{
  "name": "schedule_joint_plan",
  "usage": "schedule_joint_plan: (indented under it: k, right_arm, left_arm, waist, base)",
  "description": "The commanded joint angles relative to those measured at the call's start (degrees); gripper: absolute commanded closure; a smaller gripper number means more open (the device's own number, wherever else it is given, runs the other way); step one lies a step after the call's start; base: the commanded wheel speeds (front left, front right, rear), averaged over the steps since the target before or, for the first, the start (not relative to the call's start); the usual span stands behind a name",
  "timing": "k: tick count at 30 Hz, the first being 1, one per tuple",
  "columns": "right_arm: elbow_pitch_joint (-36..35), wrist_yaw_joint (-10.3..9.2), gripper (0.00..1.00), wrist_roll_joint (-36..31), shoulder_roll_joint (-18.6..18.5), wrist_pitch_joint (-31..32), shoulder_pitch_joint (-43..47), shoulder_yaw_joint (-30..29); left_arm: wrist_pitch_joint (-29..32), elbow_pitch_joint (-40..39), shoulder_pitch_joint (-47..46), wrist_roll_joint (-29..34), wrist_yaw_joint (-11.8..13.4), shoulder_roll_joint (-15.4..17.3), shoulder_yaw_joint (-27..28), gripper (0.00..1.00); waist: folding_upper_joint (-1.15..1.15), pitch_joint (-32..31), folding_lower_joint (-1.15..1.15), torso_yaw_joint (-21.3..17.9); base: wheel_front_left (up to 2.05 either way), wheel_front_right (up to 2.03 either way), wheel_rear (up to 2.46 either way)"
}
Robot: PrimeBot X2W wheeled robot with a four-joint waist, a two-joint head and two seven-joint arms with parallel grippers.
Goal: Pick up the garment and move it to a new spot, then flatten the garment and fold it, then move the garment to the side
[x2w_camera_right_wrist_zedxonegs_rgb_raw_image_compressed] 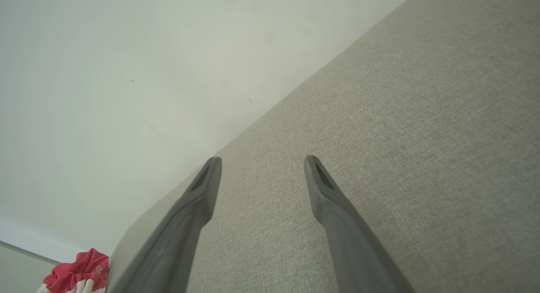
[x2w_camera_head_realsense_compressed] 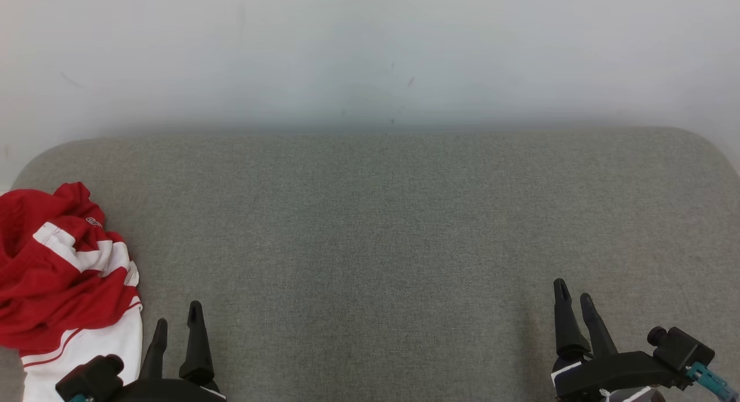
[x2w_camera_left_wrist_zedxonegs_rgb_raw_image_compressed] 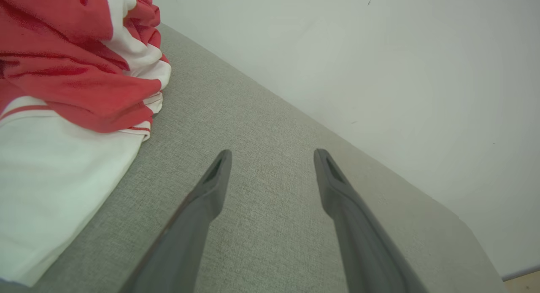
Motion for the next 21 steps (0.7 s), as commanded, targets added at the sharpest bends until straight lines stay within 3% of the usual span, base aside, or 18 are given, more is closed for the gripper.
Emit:
schedule_joint_plan:
  k: [1,21]
  right_arm:
    - [-0.25,0.32,0.0,-2.7,-0.12,-0.57,-1.1,-0.33]
    - [-0.45,0.38,0.0,-18.34,-0.15,-0.2,-1.4,-1.06]
  left_arm:
    - [-0.7,-0.81,-0.32,2.65,0.59,0.7,-0.54,0.0]
    - [-4.52,-1.12,-0.37,16.57,3.77,3.86,-6.85,0.0]
  waist:
    - [0.0,-0.01,0.0,0.0]
    - [0.0,0.55,0.0,0.4]
  base:
    - [0.0,0.0,0.0]
    - [0.0,0.0,0.0]
